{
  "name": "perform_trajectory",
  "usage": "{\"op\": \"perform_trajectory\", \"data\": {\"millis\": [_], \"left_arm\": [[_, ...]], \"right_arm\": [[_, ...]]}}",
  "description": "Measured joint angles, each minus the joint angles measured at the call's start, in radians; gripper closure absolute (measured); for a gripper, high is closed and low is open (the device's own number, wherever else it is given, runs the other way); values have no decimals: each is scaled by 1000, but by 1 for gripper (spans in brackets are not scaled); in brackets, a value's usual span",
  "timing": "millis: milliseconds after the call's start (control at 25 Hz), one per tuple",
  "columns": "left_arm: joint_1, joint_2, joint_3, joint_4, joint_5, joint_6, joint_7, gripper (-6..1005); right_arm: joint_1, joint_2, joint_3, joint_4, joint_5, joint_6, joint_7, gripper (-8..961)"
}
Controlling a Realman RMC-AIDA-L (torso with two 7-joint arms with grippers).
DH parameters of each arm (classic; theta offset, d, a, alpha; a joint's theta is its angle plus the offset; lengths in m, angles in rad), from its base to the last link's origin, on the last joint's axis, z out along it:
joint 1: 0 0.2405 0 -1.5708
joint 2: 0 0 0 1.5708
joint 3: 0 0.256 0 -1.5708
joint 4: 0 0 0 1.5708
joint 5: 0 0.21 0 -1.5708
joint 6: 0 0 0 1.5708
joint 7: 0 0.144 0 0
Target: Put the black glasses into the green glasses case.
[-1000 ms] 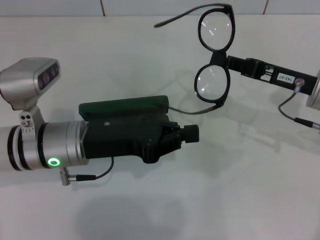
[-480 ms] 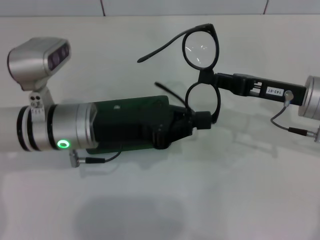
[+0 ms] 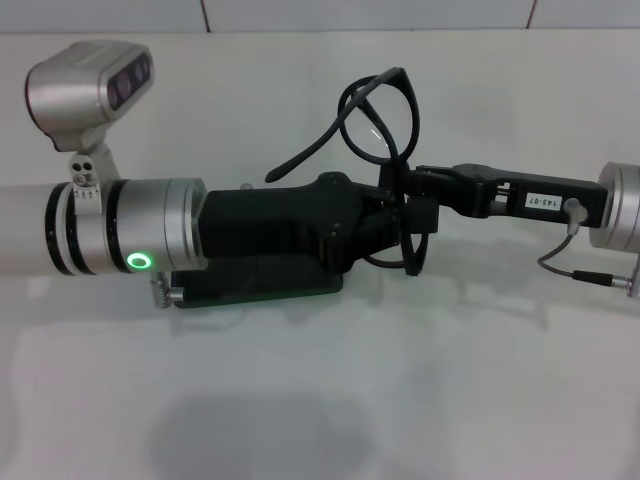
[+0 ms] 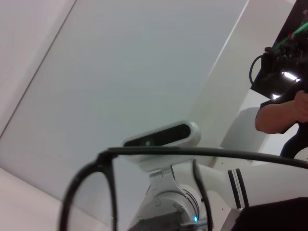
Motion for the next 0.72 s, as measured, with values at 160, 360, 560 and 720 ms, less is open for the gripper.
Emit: {"op": "perform_trajectory", "data": {"millis": [160, 360, 560, 720], "left_arm": [[-1, 0, 0, 0, -7, 0, 2, 992], [-4, 0, 0, 1, -7, -1, 1, 990], [-7, 0, 0, 2, -7, 1, -4, 989], [-7, 0, 0, 2, -7, 3, -4, 987]], "right_arm": [[1, 0, -15, -2, -4, -18, -1, 855], [-2, 0, -49, -23, 0, -29, -4, 855], [-6, 0, -51, -24, 1, -35, -10, 855], [-8, 0, -45, -24, 2, -40, -13, 855]]}}
